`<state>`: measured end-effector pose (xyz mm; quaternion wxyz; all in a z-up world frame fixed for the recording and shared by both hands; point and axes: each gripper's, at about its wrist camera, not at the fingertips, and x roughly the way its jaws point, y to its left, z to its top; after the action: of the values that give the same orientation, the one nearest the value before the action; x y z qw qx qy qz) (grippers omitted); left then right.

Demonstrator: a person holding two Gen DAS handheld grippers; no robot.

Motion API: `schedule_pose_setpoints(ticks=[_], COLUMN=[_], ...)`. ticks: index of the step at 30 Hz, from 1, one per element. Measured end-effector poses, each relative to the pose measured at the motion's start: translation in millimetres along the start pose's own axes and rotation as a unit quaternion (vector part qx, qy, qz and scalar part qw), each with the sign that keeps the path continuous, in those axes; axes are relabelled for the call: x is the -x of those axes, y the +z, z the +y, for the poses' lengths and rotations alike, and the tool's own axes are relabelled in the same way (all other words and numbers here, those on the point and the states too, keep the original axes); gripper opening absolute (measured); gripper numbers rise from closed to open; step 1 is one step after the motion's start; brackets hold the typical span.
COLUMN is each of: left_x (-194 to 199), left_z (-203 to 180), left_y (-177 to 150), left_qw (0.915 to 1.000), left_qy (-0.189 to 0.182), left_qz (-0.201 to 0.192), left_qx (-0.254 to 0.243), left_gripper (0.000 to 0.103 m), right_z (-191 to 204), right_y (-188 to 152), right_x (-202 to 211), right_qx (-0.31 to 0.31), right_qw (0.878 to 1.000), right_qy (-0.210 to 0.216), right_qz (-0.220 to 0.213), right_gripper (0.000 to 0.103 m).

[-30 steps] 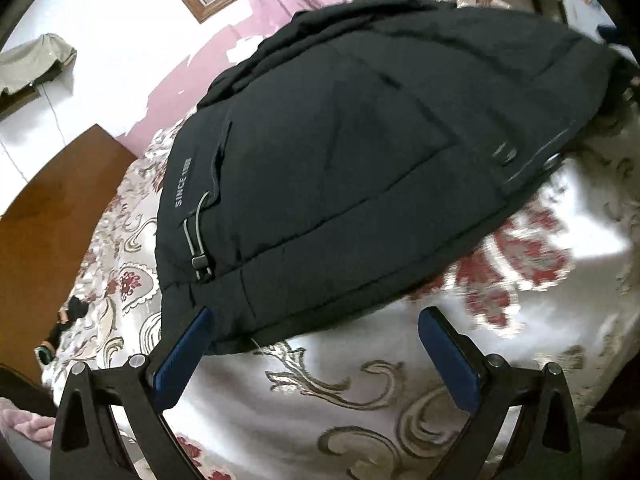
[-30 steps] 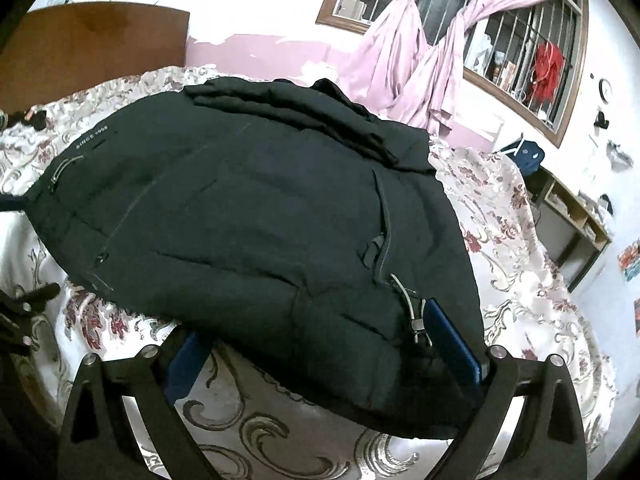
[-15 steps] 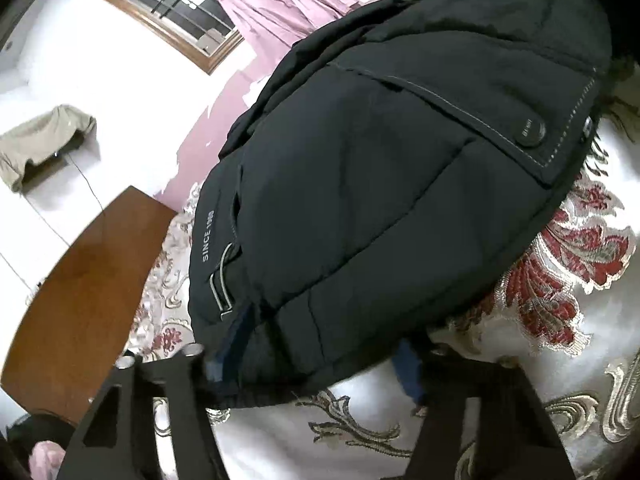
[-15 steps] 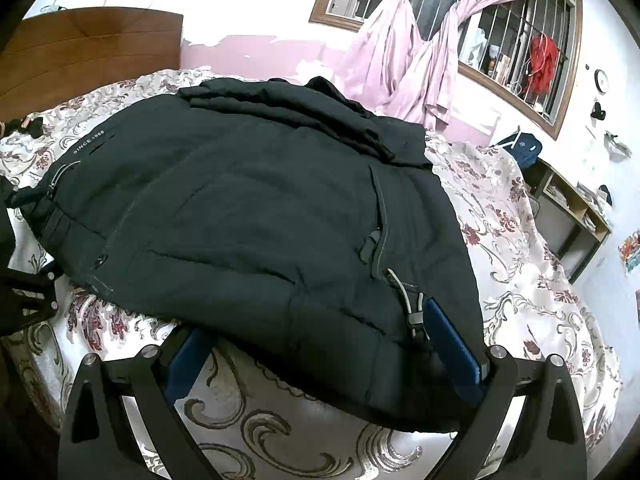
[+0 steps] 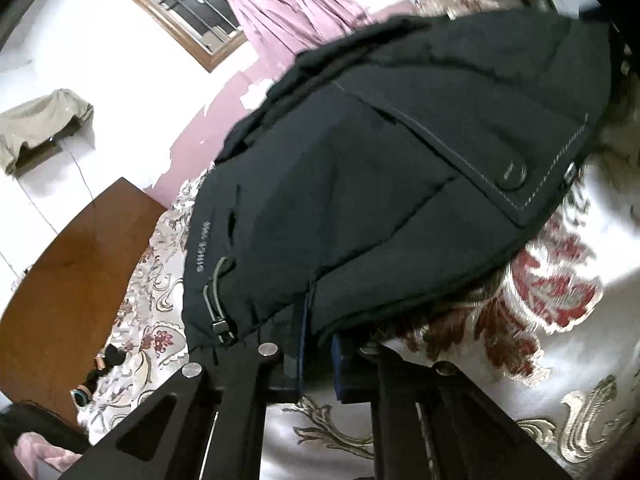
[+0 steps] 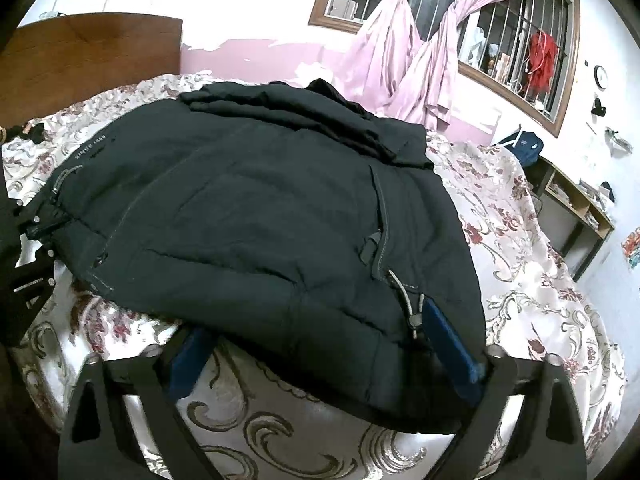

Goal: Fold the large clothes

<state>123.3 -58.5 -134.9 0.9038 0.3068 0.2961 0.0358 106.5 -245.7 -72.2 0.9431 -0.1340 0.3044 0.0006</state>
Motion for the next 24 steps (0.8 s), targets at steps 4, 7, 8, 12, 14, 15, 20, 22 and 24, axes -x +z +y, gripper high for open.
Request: schedule_pose_setpoints(ticks=[4, 7, 8, 12, 14, 15, 20, 22, 24], left_x=[7, 8, 11, 17, 18, 20, 26, 26, 25], left_z=[17, 27, 32, 47, 56, 57, 64, 64, 64], left_y=[-1, 4, 5, 13, 16, 18, 27, 29, 30], left_qw=[0.9993, 0.9985, 0.9979, 0.9961, 0.9953, 0.995, 0.9947, 0.995, 0.9956], left_qy=[-0.018, -0.036, -0.041, -0.057, -0.063, -0.064, -0.066, -0.066, -0.063], left_qz=[-0.015, -0.026, -0.035, -0.047, -0.048, -0.048, -0.048, -0.047, -0.046], left_qx=[0.027, 0.033, 0.036, 0.049, 0.057, 0.06, 0.063, 0.059, 0.053], left_gripper=[0.008, 0.008, 0.008, 0.007, 0.007, 0.007, 0.007, 0.007, 0.006], right_z=[12, 14, 11, 4, 2, 1, -8, -12, -13], right_y=[3, 8, 10, 16, 19, 20, 25, 24, 21], right_x=[6, 12, 14, 24, 27, 30, 39, 39, 36], right_qx=[0.033, 0.036, 0.032, 0.016, 0.008, 0.003, -0.018, -0.025, -0.031], right_qw=[0.999, 0.999, 0.999, 1.0, 0.999, 0.999, 0.998, 0.998, 0.997], right_qy=[0.0, -0.006, -0.004, 0.003, 0.006, 0.01, 0.02, 0.025, 0.032], right_qz=[0.0, -0.005, -0.008, -0.025, -0.033, -0.039, -0.058, -0.06, -0.059], right_gripper=[0.043, 0.024, 0.022, 0.014, 0.012, 0.011, 0.011, 0.01, 0.01])
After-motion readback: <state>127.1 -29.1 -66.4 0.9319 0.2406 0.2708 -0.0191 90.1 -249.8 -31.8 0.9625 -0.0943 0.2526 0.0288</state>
